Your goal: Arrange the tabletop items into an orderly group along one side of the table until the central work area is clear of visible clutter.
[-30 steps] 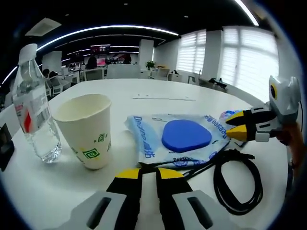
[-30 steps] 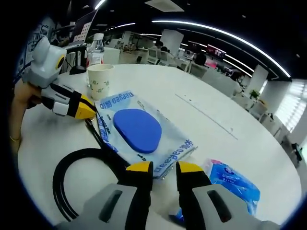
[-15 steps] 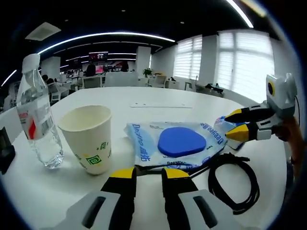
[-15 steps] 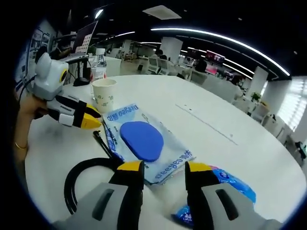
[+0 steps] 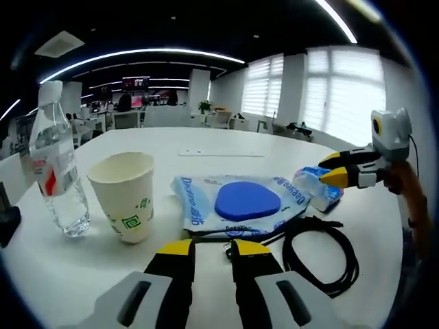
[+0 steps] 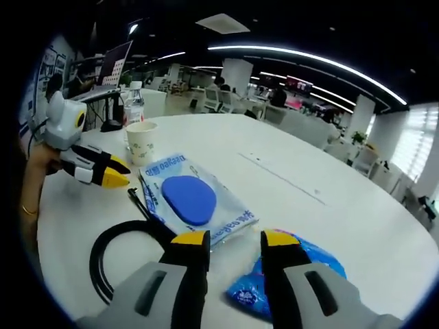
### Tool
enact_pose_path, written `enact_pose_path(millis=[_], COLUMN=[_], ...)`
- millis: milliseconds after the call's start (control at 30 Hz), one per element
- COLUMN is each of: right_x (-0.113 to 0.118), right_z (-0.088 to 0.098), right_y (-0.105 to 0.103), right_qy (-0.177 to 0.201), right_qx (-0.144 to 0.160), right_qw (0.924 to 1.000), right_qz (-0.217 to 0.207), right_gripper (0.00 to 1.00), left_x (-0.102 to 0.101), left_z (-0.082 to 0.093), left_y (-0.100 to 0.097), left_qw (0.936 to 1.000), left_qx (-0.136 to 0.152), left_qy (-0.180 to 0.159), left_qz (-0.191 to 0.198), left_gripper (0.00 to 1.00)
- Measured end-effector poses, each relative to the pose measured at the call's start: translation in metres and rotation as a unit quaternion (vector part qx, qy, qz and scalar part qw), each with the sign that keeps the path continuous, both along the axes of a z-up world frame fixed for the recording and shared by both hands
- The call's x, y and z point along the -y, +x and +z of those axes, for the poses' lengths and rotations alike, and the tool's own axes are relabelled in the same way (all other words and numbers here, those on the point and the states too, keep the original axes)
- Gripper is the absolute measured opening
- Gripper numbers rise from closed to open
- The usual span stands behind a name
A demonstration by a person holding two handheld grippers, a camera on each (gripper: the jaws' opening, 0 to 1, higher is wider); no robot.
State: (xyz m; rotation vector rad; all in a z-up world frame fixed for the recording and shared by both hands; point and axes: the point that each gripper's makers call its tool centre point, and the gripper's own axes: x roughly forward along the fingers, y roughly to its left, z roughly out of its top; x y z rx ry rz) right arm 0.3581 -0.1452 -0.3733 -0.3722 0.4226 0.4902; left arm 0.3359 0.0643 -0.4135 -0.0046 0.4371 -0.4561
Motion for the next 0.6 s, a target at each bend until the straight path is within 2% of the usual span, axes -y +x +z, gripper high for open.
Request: enact_pose_path(millis=[67, 133, 200, 267, 333, 467, 500, 600], right_x=[0.009, 0.018, 0.026, 0.034, 0.041, 0.043, 0.052, 0.063], right_z=[0.003, 0.006, 0.01, 0.013, 0.016, 0.016, 0.018, 0.018], right_y=[-0.002, -0.004, -0.007, -0.009, -0.011, -0.012, -0.015, -0.017], right_qy=[0.004, 0.009, 0.011, 0.012, 0.015, 0.016, 0.015, 0.016], right_qx=[0.003, 0.006, 0.011, 0.015, 0.02, 0.021, 0.024, 0.026], right_qw=[1.0, 0.9999, 0.9997, 0.9995, 0.9993, 0.9993, 0.999, 0.9986], right_qz=[-0.006, -0.013, -0.018, -0.023, -0.027, -0.028, -0.034, -0.044], right_gripper=[0.29, 0.31, 0.32, 0.33, 0.35, 0.38, 0.38, 0.4], left_x=[0.01, 0.022, 0.03, 0.038, 0.045, 0.046, 0.053, 0.06], left_z=[0.005, 0.012, 0.014, 0.017, 0.018, 0.017, 0.022, 0.027], left_y=[0.0, 0.0, -0.002, -0.002, -0.002, -0.002, -0.002, -0.004], left_qw=[0.9998, 0.998, 0.997, 0.9965, 0.9967, 0.9968, 0.9958, 0.9945], left_qx=[0.004, 0.004, 0.004, 0.014, 0.028, 0.032, 0.056, 0.068], left_qy=[-0.019, -0.06, -0.072, -0.071, -0.055, -0.048, -0.032, -0.032], left_qz=[-0.011, -0.017, -0.029, -0.042, -0.053, -0.056, -0.064, -0.074], left_gripper=[0.2, 0.22, 0.25, 0.28, 0.31, 0.41, 0.41, 0.41])
